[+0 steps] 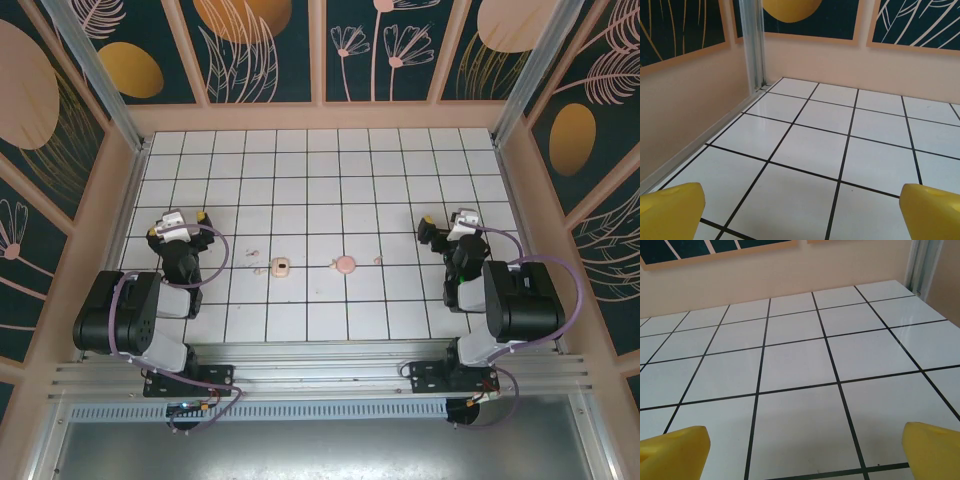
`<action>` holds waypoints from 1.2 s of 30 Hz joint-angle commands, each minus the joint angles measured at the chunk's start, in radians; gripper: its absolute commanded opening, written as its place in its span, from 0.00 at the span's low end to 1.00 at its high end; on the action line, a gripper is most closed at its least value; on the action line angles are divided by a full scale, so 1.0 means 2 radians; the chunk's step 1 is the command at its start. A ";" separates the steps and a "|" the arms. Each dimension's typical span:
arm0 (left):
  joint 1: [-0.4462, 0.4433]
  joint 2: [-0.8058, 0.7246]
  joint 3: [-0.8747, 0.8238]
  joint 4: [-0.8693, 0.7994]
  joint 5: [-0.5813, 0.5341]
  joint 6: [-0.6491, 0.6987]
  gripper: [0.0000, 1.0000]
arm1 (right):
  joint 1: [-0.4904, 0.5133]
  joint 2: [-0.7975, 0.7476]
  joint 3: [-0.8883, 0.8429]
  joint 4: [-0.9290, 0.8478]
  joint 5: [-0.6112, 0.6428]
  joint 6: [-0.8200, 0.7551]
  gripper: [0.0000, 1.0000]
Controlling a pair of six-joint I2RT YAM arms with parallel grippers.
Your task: Insert the wireless bluetooth earbuds into the charging case
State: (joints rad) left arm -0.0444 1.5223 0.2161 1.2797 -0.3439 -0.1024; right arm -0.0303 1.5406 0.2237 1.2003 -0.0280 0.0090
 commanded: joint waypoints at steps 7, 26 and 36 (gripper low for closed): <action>0.003 -0.002 -0.001 0.018 0.006 -0.006 0.99 | -0.003 0.000 0.009 0.016 -0.001 0.002 0.99; 0.004 -0.005 -0.001 0.016 0.023 0.001 0.99 | -0.003 -0.009 0.016 -0.001 -0.008 0.000 0.99; 0.003 -0.117 0.137 -0.312 0.090 -0.024 0.90 | 0.006 -0.118 0.213 -0.440 -0.024 0.063 0.99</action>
State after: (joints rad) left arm -0.0441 1.3609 0.3805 0.9260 -0.2272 -0.1017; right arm -0.0296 1.3510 0.5056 0.6853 -0.0597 0.0498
